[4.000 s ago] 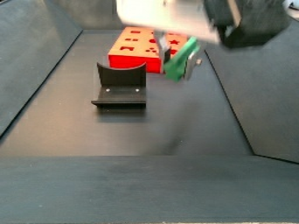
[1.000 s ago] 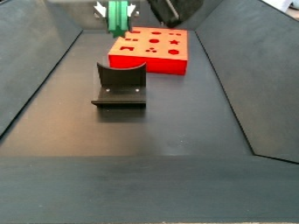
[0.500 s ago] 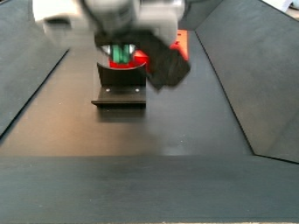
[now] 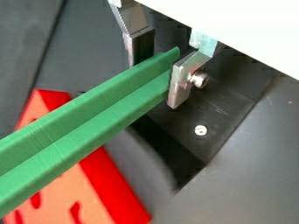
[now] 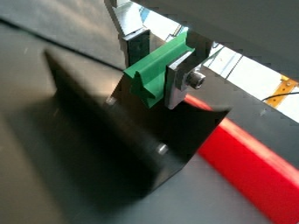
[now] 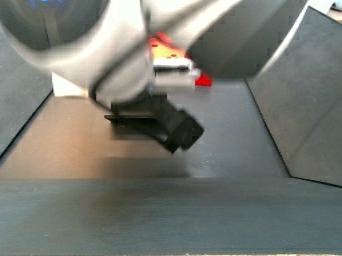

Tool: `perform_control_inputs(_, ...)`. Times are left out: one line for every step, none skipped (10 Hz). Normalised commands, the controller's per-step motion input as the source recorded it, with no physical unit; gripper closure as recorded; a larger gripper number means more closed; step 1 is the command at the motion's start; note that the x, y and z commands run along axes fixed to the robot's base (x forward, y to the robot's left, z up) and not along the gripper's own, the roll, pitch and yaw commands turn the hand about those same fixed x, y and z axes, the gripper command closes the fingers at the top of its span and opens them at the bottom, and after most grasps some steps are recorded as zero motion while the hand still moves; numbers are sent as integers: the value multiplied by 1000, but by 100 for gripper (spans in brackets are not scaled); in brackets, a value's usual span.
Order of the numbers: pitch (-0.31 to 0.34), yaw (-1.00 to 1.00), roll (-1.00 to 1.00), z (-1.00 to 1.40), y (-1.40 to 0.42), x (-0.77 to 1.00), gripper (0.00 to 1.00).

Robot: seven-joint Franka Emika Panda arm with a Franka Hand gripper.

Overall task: Pick up the star object. Move up. Place the star object on the fixture. Regrasp the star object. Move to above the board. Insert the star object.
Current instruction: Place the star object on the fixture, then regrasp the star object.

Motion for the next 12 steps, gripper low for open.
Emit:
perform_control_inputs(-12,-100,-198,-871,103,163,100)
perform_control_inputs(-17,-82,-174,-623,84,127,100)
perform_control_inputs(-23,-72,-155,-404,66,100,100)
perform_control_inputs(-26,-65,-113,-401,55,76,100)
perform_control_inputs(0,0,0,0,0,0,0)
perform_control_inputs(-13,18,-73,1000,0,0,0)
perform_control_inputs(-11,27,-63,1000,4,-6,0)
perform_control_inputs(-2,34,-31,1000,5,-27,0)
perform_control_inputs(3,35,-3,1000,-1,-28,0)
perform_control_inputs(18,37,15,1000,-1,-36,0)
perform_control_inputs(33,35,27,880,3,-37,0)
perform_control_inputs(56,27,36,644,1,-33,0)
